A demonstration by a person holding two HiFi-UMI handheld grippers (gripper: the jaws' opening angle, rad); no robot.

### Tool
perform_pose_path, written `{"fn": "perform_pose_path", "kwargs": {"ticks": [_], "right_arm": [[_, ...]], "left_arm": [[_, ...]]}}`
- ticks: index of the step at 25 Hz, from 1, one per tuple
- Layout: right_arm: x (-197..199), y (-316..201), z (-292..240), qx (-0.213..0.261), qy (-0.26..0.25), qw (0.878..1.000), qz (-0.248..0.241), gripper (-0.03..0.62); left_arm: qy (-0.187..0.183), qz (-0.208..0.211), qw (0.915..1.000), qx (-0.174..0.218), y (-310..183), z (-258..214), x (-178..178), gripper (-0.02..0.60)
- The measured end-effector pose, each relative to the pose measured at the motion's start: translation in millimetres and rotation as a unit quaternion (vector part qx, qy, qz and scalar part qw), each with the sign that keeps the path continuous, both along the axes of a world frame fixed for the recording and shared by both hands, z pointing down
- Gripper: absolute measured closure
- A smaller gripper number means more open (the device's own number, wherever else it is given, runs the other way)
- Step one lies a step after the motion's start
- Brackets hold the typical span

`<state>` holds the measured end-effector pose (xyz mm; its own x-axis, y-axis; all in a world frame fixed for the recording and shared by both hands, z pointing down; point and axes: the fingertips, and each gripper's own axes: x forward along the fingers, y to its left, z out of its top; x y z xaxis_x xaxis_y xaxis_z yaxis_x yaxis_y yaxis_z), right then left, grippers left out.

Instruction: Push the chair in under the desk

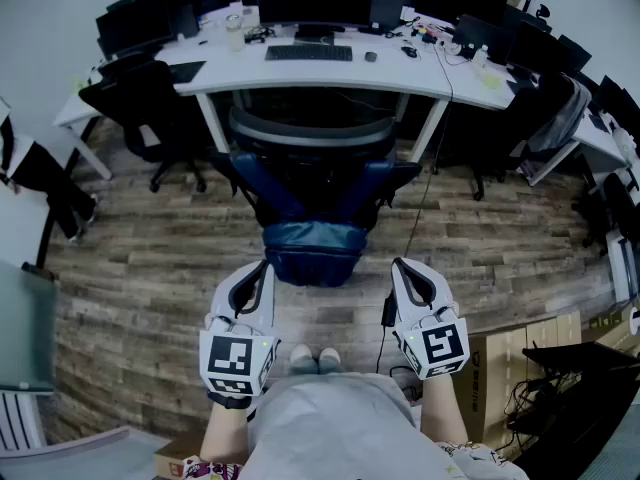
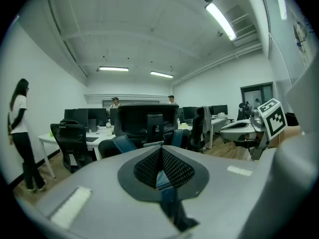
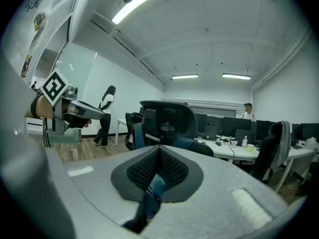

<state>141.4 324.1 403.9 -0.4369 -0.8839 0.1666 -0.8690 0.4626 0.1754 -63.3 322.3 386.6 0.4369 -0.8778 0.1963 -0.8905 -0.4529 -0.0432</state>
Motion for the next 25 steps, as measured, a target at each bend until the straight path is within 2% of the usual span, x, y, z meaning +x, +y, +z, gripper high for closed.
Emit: {"fn": "perform_pose_path", "kwargs": {"ticks": [6,7,9,12,19,25], "right_arm": [[7,-2,-4,0.006,-0.014,1.0,-0.018,0.59],[9,-2,-5,0.007,-0.016,1.0,-0.02,0.572],[11,-4,-7,0.011,-0.018,0.999,-0.028,0.541],[11,-7,-11,0.015,-0.012,0.999,-0.044,0.504],[10,-34,-15,0.021,-0.007,0.998,-0.056,0.459],[10,-73,-12,0.016,0.003,0.998,-0.055,0.421]], "left_arm": [[0.002,-0.034,0.9993,0.011,4,-2,-9,0.571],[0.001,-0.037,0.9992,0.014,5,-3,-10,0.57],[-0.003,-0.041,0.999,0.02,5,-5,-13,0.525],[-0.013,-0.044,0.9986,0.027,6,-11,-15,0.508],[-0.052,-0.036,0.997,0.044,-17,-10,-25,0.439],[-0.06,-0.018,0.9972,0.041,-55,-4,-35,0.398]]}}
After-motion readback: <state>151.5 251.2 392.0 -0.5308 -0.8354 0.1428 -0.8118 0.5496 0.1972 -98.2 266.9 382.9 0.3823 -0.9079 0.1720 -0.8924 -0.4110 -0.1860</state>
